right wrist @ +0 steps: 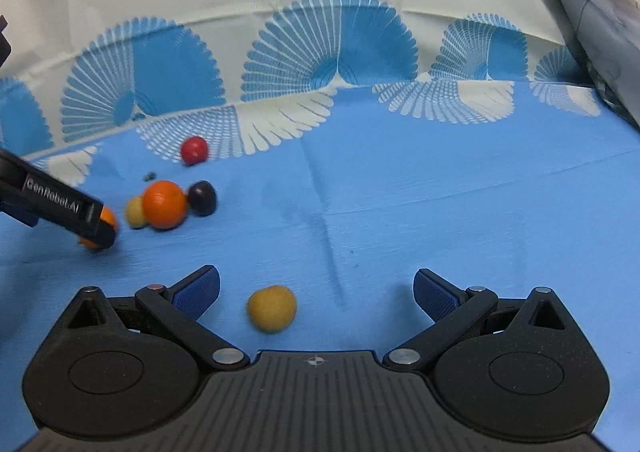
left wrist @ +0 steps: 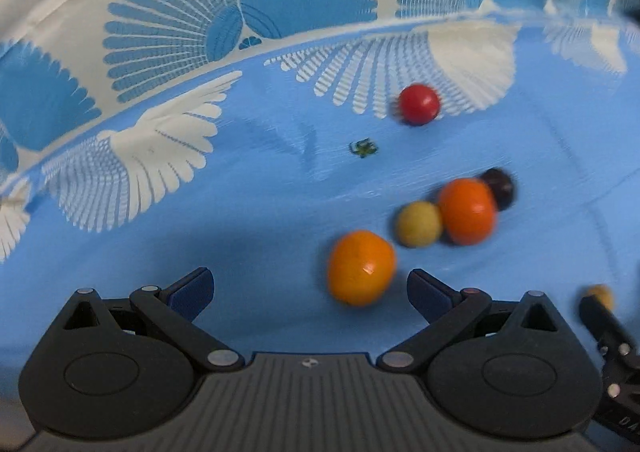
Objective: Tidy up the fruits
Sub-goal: 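Grasp a mandarin with the left tool while the right tool grasps a yellow-green fruit, then carry the mandarin and yellow-green fruit with both tools over the box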
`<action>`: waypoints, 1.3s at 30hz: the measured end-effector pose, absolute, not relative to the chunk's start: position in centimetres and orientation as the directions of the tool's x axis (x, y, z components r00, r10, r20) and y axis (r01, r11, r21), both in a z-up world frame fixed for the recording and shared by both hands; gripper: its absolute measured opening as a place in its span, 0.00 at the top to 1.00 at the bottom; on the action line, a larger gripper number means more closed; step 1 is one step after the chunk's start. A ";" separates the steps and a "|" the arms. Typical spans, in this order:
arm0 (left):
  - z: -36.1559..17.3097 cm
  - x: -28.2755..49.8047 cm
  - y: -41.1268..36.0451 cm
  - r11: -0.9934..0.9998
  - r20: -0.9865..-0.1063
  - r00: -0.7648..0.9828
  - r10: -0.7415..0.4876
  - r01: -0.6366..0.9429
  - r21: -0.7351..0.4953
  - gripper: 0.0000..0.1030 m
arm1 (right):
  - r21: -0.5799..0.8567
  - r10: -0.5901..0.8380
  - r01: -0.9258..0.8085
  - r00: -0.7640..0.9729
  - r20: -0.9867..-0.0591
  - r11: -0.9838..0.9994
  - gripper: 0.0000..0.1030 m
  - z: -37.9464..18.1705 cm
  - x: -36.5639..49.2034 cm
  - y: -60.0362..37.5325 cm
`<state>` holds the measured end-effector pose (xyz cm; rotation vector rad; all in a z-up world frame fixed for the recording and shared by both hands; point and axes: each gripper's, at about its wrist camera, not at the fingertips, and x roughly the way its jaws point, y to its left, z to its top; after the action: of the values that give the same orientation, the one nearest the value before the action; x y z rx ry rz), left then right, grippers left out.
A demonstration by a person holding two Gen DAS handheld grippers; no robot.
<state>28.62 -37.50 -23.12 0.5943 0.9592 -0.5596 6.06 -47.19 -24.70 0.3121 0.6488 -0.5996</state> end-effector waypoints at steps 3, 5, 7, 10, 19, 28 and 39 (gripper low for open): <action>-23.8 29.2 -37.5 0.698 -0.860 0.461 -0.219 0.690 0.193 0.00 | -0.027 -0.470 0.592 0.610 -0.638 0.805 0.00 -26.1 7.1 -46.0; -24.0 29.8 -37.5 0.710 -0.867 0.444 -0.224 0.684 0.167 0.00 | -0.041 -0.473 0.586 0.608 -0.638 0.809 0.01 -26.0 7.4 -45.7; -24.2 30.3 -37.4 0.730 -0.875 0.427 -0.229 0.670 0.135 0.00 | -0.022 -0.464 0.589 0.612 -0.640 0.808 0.00 -26.1 7.2 -46.0; -24.0 30.2 -37.2 0.744 -0.883 0.413 -0.223 0.657 0.119 0.04 | -0.040 -0.463 0.578 0.608 -0.645 0.815 0.07 -25.7 7.2 -45.5; -20.9 28.0 -35.8 0.702 -0.889 0.373 -0.265 0.707 0.087 0.62 | 0.027 -0.413 0.569 0.627 -0.661 0.822 0.73 -23.2 6.1 -43.9; -12.5 22.6 -29.5 0.735 -0.864 0.400 -0.306 0.676 0.053 0.62 | 0.089 -0.405 0.540 0.720 -0.564 0.837 0.73 -14.2 0.7 -40.2; -2.3 9.3 -14.6 0.758 -0.824 0.431 -0.367 0.652 0.003 0.62 | 0.190 -0.268 0.398 0.834 -0.482 0.897 0.73 -3.9 -10.0 -27.0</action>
<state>9.28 -14.58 -2.30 0.3464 0.9251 -0.6510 -10.02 -26.96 -3.89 0.2902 0.4639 -0.3585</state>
